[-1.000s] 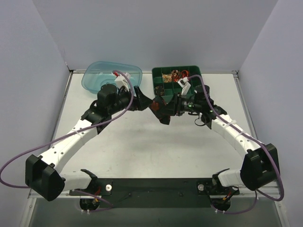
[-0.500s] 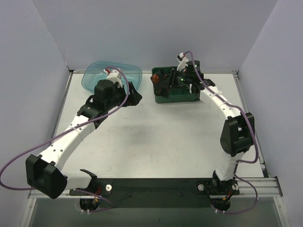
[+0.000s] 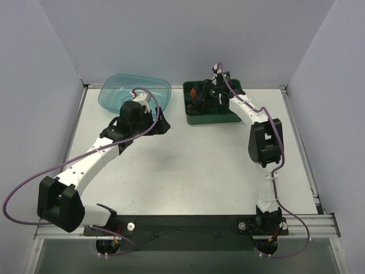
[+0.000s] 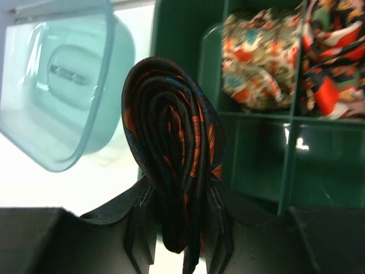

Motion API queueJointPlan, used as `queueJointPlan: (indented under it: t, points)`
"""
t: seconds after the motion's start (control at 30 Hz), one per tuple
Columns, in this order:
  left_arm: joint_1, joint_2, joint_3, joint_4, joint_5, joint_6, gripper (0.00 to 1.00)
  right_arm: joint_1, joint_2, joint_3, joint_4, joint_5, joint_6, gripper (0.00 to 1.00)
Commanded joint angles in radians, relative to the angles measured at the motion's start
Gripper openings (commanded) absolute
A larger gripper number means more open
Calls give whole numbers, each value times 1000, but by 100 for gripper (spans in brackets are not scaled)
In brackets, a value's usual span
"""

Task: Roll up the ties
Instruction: Place the tie in the storage box.

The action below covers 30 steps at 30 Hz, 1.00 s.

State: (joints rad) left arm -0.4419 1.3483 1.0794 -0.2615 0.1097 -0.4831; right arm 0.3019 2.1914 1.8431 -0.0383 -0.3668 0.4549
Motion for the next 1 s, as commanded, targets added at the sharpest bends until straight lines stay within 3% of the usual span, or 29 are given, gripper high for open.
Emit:
queueJointPlan:
  t: [0.0, 0.27, 0.97]
  points:
    - [8, 0, 4, 19, 19, 21, 93, -18, 22, 111, -24, 81, 13, 0]
    - [11, 12, -7, 21, 21, 21, 93, -23, 22, 93, -87, 163, -25, 0]
    - [12, 63, -1, 7, 10, 34, 93, -4, 34, -14, -141, 164, -5, 0]
